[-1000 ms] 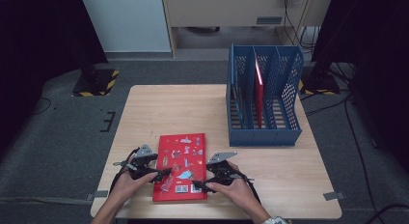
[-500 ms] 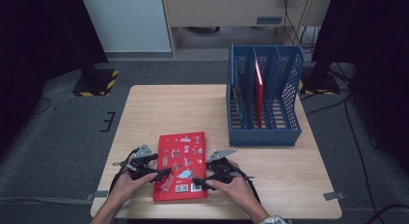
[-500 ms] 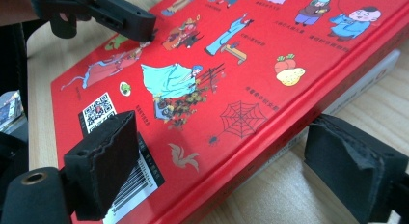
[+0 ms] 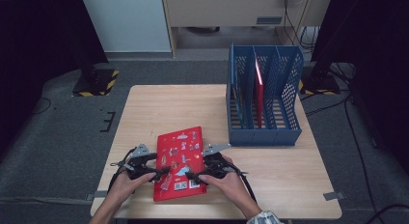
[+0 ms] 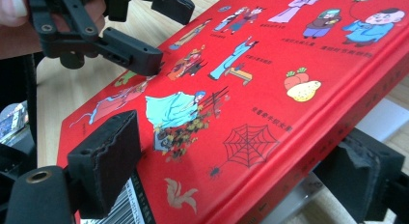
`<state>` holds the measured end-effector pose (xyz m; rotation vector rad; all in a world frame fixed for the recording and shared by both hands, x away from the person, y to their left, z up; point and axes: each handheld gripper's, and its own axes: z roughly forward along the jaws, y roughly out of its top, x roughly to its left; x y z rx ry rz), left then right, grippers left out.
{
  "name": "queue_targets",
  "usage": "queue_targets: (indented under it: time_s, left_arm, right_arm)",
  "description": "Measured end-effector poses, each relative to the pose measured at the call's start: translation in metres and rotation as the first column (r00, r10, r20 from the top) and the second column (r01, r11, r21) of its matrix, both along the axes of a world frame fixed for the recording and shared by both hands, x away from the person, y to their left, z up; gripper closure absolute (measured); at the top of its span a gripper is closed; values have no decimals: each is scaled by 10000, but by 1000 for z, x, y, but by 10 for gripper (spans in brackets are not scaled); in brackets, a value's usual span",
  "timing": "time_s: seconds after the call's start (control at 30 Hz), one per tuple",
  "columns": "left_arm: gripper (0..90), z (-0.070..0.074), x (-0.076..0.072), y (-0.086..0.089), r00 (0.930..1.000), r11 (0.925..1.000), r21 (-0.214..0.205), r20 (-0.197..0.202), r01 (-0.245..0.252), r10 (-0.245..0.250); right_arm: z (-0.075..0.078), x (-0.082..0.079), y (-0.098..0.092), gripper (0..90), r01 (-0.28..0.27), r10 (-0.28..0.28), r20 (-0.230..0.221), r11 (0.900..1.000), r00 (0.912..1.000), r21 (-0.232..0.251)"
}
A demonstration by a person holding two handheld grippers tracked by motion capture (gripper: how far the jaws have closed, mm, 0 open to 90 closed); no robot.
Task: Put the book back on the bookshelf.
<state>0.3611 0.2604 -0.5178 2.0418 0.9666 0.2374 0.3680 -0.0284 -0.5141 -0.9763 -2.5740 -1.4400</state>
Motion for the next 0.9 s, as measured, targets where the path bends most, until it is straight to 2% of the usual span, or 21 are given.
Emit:
queue_targets:
  time_s: [0.1,0.23,0.37,0.57,0.73,0.9]
  left_arm:
    - [77,-1,2,0,10000,10000,60,-13,-48,48]
    - [3,-4,6,2,9993,9996,22,-278,-264,264]
    - [0,-7,10,4,9980,9994,-245,-587,-233,218]
    - [0,-11,17,7,9965,9977,-579,-787,-343,297]
    - [0,-14,19,10,9920,9946,-922,-1209,-474,361]
    - [0,-14,19,11,9913,9954,-893,-1299,-339,221]
  right_arm:
    - [-1,2,0,144,-11,11,-13,10000,10000,-46]
    - [-1,2,0,156,54,-53,108,9999,9999,-96]
    - [-2,3,0,157,37,-35,104,9999,9999,-142]
    - [-4,4,-1,157,66,-67,-44,10000,10000,-67]
    - [-5,5,-1,159,17,-16,10,9999,10000,-167]
    - [-6,5,-1,171,9,-1,180,9990,9998,-445]
